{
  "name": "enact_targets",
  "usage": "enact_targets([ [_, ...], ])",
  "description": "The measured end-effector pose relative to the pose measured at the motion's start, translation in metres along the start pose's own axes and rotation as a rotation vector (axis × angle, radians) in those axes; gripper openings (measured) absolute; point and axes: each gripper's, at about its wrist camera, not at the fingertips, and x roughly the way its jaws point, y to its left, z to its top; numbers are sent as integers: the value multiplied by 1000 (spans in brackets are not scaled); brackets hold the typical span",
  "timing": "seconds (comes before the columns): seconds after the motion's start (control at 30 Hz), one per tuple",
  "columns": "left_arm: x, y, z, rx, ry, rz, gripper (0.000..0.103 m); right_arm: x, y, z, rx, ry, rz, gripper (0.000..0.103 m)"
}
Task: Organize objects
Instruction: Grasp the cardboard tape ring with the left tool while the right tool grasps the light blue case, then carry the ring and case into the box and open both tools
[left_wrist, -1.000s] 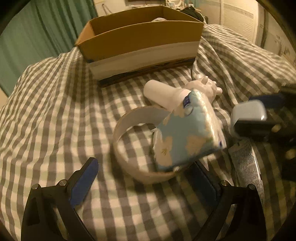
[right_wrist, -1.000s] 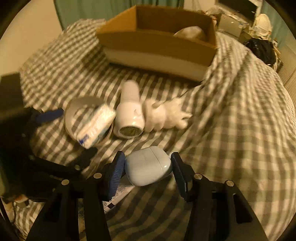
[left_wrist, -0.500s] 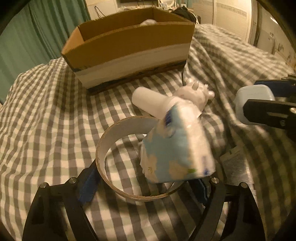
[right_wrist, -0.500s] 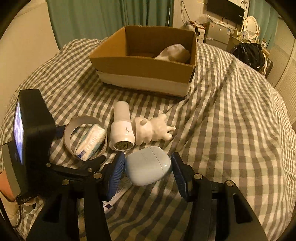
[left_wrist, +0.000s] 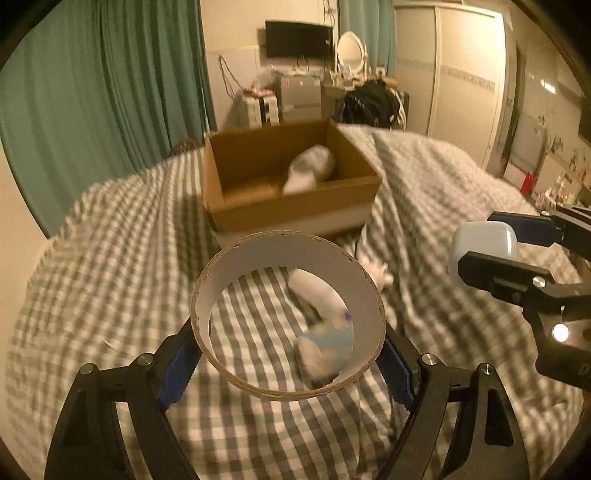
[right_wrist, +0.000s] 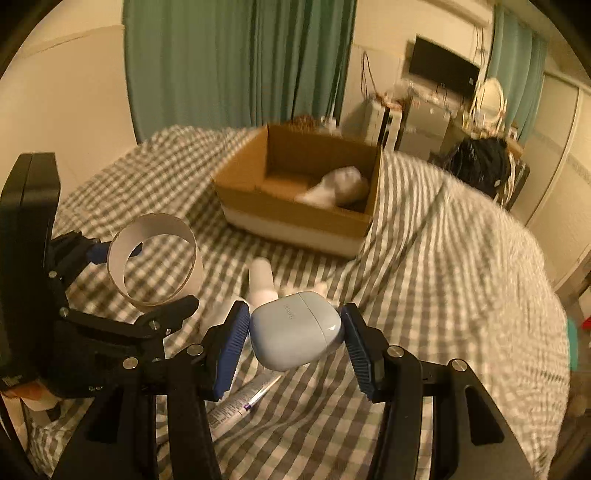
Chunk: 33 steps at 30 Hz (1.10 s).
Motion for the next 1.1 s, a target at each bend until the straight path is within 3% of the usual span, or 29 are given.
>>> enact_targets([
  [0.27,-50,20,52,-27,-133,38,87,-48,7,44,-48,-141,-39,52],
  [0.47,-54,35,93,-62,-185,51,87,-65,2,88,-71,-235,-47,52],
  [0.8,-5,57,168,-93,-224,58,87,-24,-30,163,-63,-272,-39,52],
  [1.1,70,63,204,-80,-188,76,87,45,-57,213,-23,-255,-12,52],
])
